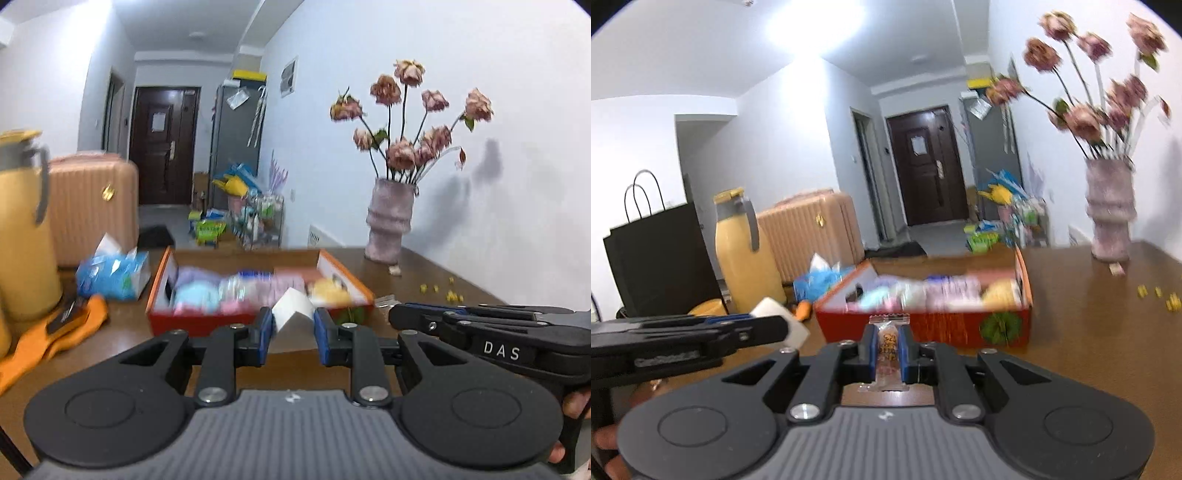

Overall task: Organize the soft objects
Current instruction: 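Carry the foam wedge and snack into the box and open both grippers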

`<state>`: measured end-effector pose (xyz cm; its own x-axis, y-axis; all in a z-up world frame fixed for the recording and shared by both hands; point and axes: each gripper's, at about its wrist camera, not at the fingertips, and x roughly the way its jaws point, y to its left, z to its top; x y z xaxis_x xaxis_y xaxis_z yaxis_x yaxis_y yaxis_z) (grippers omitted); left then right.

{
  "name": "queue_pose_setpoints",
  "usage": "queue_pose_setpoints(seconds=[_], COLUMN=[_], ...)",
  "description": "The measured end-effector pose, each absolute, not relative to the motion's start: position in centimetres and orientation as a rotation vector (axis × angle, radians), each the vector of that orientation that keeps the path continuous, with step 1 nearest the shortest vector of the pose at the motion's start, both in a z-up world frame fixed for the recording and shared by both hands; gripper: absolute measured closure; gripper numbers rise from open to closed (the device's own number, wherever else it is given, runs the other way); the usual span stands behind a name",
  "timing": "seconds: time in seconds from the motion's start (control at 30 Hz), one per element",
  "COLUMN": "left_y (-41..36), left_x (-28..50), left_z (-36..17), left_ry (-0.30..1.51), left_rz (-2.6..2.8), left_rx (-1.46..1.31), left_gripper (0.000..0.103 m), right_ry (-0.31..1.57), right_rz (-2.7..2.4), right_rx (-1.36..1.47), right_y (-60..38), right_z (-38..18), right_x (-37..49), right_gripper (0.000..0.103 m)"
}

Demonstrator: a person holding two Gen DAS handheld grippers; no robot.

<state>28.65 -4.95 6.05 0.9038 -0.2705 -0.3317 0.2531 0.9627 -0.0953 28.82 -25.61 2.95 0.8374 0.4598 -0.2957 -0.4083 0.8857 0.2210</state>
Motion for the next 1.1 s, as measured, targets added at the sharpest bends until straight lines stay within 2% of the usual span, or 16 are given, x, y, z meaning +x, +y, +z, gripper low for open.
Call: queue_pose_setpoints(seconds=[0.13, 0.23, 0.33, 0.47, 0.53, 0.57, 0.63, 0.83, 1.03, 1.1], left_y=[-5.3, -5.3, -5.4, -5.6, -5.4, -5.1, -4.6, -3.8, -3.5, -3.4], left_x=[36.0, 42.8, 48.4, 52.3, 53.1, 53.4, 53.4, 53.0, 50.8, 49.4], left_z=[7.7, 7.7, 6.3, 3.6, 2.4, 2.0, 1.6, 3.0, 6.0, 7.4], left_ry=[0.425, 0.553, 0.680, 0.739, 0.756, 0.760, 0.756, 0.732, 0.687, 0.661], left_rz=[-0.255, -0.269, -0.260, -0.252, -0.234, -0.236, -0.223, -0.190, -0.173, -0.166], left_rx=[-0.059, -0.096, -0.130, -0.114, -0.127, -0.137, -0.127, -0.103, -0.071, -0.051], left_gripper=[0.078, 0.078, 0.077, 0.067, 0.051, 0.040, 0.039, 0.039, 0.038, 0.034], right_ry=[0.362, 0.410, 0.579, 0.761, 0.811, 0.831, 0.857, 0.836, 0.779, 0.758], right_rz=[0.498, 0.507, 0.521, 0.470, 0.439, 0.426, 0.415, 0.409, 0.401, 0.394], right_rx=[0.159, 0.201, 0.296, 0.398, 0.418, 0.422, 0.418, 0.416, 0.371, 0.353], right_y=[-25.1, -25.1, -24.9, -24.5, -24.2, -24.0, -23.5, -23.5, -24.0, -24.3], right_z=[5.6, 6.7, 5.8, 2.5, 0.8, 0.2, -0.7, -0.6, 2.8, 4.3], right_x=[35.0, 41.2, 48.7, 55.7, 57.6, 58.2, 58.7, 58.3, 56.2, 55.1], right_gripper=[0.091, 0.091, 0.091, 0.088, 0.086, 0.075, 0.055, 0.054, 0.054, 0.054])
